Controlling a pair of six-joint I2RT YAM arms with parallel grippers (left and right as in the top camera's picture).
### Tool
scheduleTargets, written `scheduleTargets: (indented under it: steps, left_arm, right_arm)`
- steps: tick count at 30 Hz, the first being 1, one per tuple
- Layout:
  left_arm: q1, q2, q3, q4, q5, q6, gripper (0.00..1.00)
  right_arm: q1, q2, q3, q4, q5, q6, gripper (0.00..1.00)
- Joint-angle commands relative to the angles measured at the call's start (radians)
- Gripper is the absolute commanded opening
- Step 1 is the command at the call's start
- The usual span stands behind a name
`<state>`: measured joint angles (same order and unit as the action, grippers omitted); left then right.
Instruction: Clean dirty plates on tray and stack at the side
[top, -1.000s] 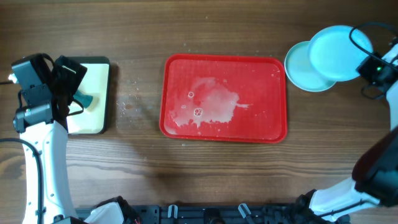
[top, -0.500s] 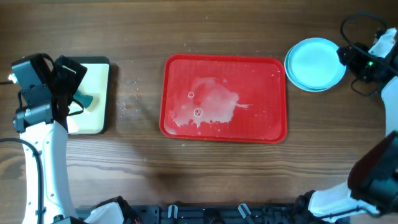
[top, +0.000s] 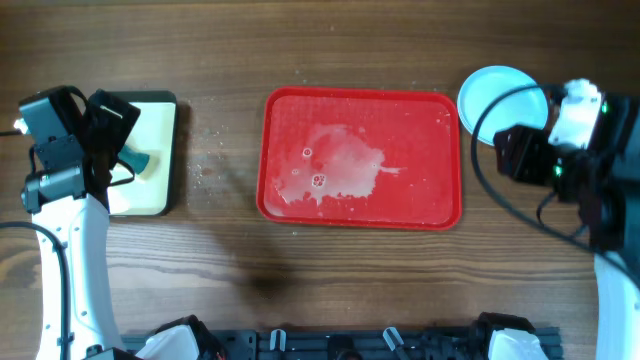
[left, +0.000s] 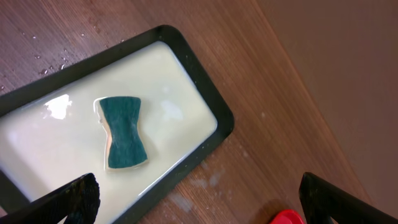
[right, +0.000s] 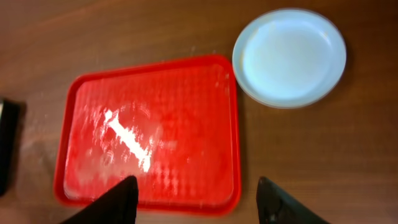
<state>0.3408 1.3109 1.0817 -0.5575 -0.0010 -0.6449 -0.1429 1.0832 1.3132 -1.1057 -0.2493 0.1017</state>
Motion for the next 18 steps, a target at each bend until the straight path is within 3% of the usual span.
scheduleTargets:
  steps: [1, 5, 18]
  left_arm:
    - [0.003, -0.001, -0.002, 0.003, 0.005, 0.001, 1.0]
    - [0.003, -0.001, -0.002, 0.003, 0.005, 0.001, 1.0]
    - [0.003, -0.001, -0.002, 0.003, 0.005, 0.001, 1.0]
  right_arm:
    - [0.007, -0.08, 0.003, -0.124, 0.012, 0.014, 0.99]
    - [0.007, -0.089, 0.003, -0.256, 0.013, 0.196, 1.0]
    - [0.007, 0.085, 0.003, -0.29, 0.025, 0.187, 1.0]
